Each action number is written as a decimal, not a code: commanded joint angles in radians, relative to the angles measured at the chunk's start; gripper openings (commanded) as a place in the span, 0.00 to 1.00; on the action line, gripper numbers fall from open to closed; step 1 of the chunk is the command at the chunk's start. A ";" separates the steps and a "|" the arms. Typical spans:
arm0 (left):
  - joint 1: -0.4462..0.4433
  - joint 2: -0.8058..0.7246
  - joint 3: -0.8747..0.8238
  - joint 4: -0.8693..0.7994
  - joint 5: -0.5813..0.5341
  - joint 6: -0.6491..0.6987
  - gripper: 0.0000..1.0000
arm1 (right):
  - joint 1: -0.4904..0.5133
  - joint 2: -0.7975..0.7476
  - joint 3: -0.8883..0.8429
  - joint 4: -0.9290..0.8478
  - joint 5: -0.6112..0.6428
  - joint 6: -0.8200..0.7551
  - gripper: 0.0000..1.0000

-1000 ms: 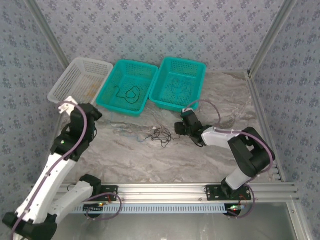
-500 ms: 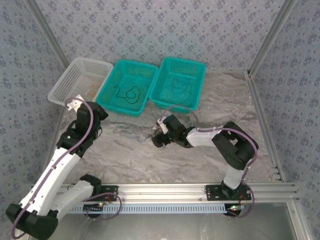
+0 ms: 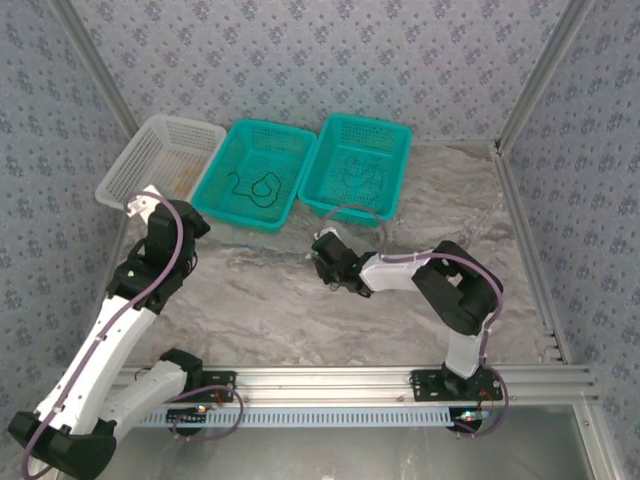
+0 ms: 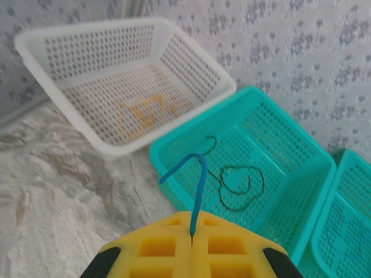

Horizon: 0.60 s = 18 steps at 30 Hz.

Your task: Untangle the cables

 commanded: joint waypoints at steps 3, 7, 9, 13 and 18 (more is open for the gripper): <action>0.023 -0.037 0.116 -0.122 -0.231 0.077 0.00 | -0.085 -0.053 -0.103 -0.148 0.122 0.077 0.16; 0.053 -0.093 0.160 -0.176 -0.386 0.107 0.00 | -0.131 -0.080 -0.138 -0.158 0.131 0.096 0.15; 0.060 -0.125 0.155 -0.166 -0.419 0.119 0.00 | -0.149 -0.087 -0.145 -0.159 0.133 0.104 0.15; 0.061 -0.149 0.144 -0.143 -0.324 0.151 0.00 | -0.163 -0.104 -0.152 -0.125 0.090 0.093 0.17; 0.062 -0.095 0.144 0.006 0.089 0.230 0.00 | -0.129 -0.213 -0.174 -0.048 -0.014 0.030 0.31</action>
